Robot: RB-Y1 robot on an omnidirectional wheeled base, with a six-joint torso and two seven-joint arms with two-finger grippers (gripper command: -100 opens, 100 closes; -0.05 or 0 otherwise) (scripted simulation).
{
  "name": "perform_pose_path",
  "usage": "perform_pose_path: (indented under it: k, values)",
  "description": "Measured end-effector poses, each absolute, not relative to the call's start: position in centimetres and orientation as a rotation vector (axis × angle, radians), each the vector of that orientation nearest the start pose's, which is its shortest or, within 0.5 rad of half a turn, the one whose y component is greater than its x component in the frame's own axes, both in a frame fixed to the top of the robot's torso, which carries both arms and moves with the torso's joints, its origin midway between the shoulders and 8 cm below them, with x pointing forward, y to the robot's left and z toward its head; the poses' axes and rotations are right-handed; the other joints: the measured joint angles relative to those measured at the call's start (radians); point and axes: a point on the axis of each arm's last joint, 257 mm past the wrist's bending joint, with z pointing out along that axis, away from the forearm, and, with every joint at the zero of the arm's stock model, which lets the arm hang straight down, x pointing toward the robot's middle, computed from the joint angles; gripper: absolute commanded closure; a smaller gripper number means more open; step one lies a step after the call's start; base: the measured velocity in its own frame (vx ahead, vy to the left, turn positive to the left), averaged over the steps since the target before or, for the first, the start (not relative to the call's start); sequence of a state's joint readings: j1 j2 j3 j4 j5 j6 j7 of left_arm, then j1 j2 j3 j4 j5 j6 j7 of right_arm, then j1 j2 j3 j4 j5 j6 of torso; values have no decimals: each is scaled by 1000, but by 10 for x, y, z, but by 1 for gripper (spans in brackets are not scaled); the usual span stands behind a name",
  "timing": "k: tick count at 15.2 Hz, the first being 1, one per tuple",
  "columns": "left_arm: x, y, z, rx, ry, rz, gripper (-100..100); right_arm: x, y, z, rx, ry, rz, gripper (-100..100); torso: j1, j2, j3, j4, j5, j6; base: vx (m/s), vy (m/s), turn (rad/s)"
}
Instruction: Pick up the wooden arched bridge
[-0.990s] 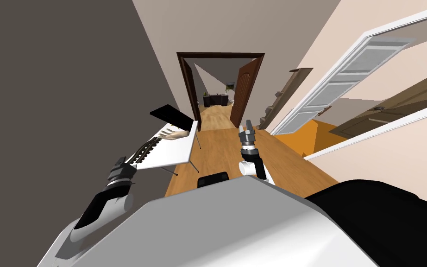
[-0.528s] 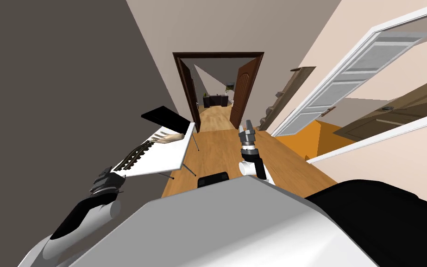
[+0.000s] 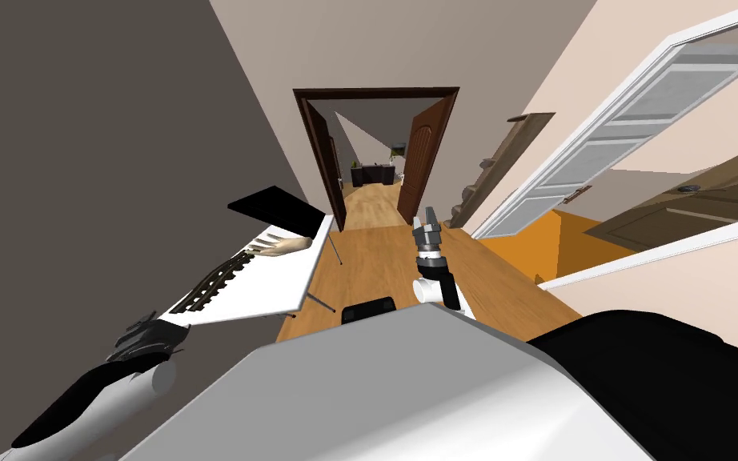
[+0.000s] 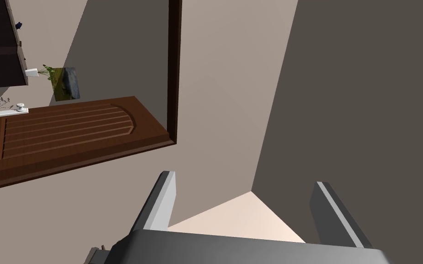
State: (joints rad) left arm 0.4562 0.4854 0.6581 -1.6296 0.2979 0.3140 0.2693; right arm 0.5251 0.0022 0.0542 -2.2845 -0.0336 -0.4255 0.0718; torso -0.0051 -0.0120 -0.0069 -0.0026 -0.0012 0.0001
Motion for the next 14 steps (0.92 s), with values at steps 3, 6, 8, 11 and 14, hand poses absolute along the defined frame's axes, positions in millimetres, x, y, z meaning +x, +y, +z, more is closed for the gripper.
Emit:
perform_pose_path:
  k: [3,6,8,11,14]
  values:
    - [236,741,-245,-1796,729,-412,-100,355,-270,3,733,677,1282,0,0,-5,-3,-1,0,0,241,-82,13]
    - [201,768,-250,-1887,635,-369,-100,355,-270,3,733,677,1282,0,1,-7,-4,-2,0,0,239,-62,17]
    - [184,782,-257,-1943,570,-347,-100,355,-270,3,733,677,1282,0,2,-6,-3,-1,0,0,210,-32,15]
    - [153,798,-268,-2025,472,-313,-100,355,-270,3,733,677,1282,0,6,-8,-4,-2,1,0,236,-3,5]
    - [133,808,-271,-2078,401,-294,-100,355,-270,3,733,677,1282,0,3,-4,-3,-1,1,0,217,-41,14]
